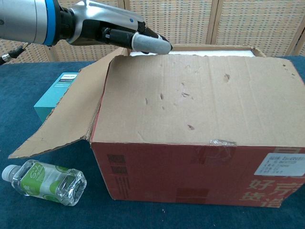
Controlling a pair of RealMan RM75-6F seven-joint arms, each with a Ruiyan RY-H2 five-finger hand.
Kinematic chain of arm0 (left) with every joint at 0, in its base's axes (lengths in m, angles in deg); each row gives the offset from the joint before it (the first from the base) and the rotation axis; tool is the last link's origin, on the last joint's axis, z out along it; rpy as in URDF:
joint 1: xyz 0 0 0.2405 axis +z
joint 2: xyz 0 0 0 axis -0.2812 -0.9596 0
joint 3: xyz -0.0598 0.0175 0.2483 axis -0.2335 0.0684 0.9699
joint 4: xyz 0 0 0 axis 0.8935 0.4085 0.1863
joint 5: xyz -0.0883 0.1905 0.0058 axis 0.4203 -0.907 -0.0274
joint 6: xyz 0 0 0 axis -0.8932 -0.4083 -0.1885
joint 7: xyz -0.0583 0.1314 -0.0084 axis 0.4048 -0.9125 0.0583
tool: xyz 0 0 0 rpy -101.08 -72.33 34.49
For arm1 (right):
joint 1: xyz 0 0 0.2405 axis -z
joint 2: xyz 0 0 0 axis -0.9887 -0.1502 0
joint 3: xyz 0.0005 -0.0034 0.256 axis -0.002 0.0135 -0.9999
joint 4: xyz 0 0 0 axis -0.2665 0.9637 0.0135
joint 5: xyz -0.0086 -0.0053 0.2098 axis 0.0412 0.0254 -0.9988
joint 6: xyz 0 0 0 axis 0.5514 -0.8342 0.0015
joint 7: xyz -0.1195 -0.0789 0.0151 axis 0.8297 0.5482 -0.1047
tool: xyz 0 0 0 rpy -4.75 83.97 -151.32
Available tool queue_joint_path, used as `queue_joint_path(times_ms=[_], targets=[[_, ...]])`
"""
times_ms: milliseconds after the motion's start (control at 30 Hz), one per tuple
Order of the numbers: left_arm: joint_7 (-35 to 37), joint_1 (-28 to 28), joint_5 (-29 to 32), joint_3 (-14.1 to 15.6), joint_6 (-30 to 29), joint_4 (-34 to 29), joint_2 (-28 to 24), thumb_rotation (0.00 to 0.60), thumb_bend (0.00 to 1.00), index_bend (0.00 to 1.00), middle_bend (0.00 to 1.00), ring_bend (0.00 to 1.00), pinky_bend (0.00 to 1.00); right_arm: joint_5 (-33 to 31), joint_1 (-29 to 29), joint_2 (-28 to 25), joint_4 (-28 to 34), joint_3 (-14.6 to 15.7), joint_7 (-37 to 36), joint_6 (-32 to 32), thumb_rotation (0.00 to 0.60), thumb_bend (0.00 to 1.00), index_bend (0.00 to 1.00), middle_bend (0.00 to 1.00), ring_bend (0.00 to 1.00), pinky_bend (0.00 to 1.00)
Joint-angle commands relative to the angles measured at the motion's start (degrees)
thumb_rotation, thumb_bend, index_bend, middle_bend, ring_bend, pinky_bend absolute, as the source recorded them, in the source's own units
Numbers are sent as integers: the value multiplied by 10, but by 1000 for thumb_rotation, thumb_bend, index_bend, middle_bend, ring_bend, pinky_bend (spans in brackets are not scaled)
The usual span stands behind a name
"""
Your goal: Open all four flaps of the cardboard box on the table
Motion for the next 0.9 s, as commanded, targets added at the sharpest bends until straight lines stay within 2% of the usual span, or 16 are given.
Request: queue_joint_path(times_ms=[33,400,733,900], targets=[[46,15,-29,-18,20,-12,-24,157,253,318,39,0,0,-1,0,0,1,-1,2,0,600,824,132,158,0,19],[168,53,-120,-53,55,-37,-77,150,253,317,38,0,0,-2,-6,0,11,-3,18,-4,600,826,132,158,0,19],[251,79,-190,-63,59,-53,-102,150,249,317,38,0,0,-5,-11,1,18,-4,31,-8,600,825,132,158,0,19],[318,92,-235,-65,57,-59,-112,148,248,317,39,0,0,-7,-14,2,24,-5,43,-10,600,825,132,158,0,19]])
